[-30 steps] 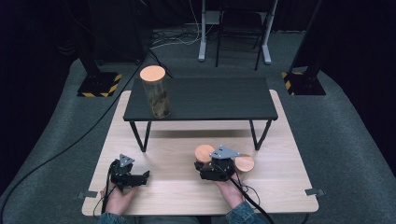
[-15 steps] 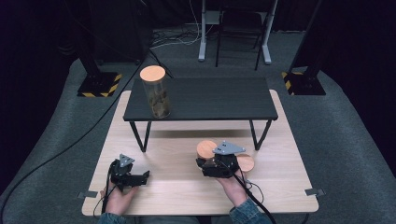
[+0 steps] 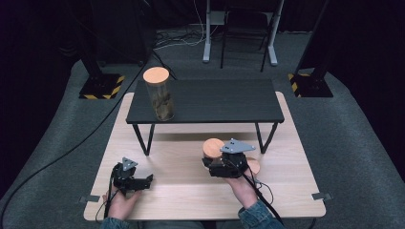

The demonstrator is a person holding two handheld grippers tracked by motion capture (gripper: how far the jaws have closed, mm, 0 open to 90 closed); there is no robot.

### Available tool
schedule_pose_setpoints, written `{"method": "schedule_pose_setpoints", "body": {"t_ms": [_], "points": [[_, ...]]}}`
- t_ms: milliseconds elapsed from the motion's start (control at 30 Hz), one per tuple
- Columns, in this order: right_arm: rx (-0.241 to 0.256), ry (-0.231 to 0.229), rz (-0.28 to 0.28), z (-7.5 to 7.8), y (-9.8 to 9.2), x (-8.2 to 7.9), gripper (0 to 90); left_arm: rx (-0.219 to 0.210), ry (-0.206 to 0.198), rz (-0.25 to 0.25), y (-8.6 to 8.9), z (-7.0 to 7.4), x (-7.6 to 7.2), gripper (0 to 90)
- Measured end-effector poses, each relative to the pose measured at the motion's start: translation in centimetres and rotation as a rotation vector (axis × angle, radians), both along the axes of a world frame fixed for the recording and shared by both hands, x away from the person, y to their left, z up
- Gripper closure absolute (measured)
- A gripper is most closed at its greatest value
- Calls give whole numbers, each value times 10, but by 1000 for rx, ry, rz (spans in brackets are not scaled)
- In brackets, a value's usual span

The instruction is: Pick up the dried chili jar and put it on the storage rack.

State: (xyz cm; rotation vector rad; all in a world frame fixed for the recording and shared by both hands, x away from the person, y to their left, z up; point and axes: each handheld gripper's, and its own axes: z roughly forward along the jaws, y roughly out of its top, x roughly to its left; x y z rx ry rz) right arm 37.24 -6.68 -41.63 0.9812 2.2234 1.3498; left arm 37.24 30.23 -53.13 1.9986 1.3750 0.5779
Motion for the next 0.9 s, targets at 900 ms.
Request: {"method": "schedule_pose_setpoints", "body": {"t_ms": [900], "points": [[8,-26,10,40,-8,12,247,0,0,0,0,0,0,0]]}}
